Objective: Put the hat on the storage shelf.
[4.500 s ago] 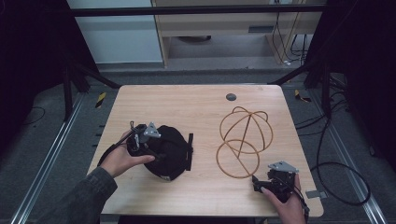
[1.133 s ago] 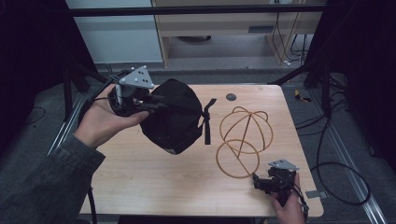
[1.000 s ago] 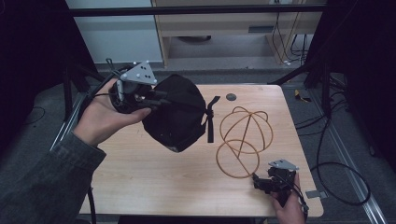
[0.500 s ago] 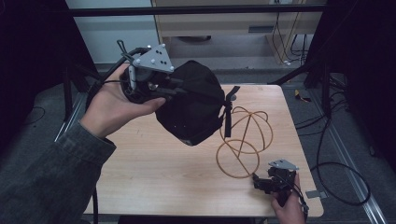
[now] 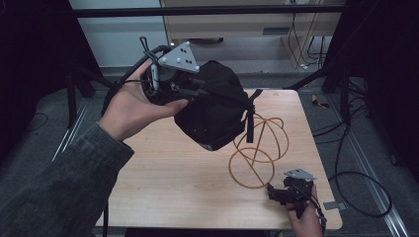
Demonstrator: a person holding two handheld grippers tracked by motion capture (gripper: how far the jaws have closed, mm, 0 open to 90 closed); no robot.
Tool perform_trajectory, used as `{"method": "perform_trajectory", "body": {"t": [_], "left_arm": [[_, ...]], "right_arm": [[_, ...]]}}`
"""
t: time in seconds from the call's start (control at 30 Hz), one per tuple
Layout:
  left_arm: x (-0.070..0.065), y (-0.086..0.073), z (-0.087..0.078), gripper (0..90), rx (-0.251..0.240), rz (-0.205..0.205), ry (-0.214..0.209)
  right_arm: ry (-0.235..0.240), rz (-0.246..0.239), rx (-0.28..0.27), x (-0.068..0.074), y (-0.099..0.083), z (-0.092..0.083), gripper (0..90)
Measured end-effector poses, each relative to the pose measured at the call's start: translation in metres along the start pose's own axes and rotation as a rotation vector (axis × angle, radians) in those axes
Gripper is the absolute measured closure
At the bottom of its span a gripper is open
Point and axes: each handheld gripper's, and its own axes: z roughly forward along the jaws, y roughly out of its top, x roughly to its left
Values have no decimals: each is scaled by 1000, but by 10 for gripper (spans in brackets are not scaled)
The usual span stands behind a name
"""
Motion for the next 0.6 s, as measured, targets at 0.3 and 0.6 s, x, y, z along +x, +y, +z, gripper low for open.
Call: {"method": "perform_trajectory", "body": {"t": [0.3, 0.6], "left_arm": [[-5, 12, 11, 738, -16, 10, -18], [-11, 24, 22, 738, -22, 22, -35]], "right_arm": [[3, 0, 0, 0, 0, 0, 3], [4, -2, 0, 0, 0, 0, 2]]}}
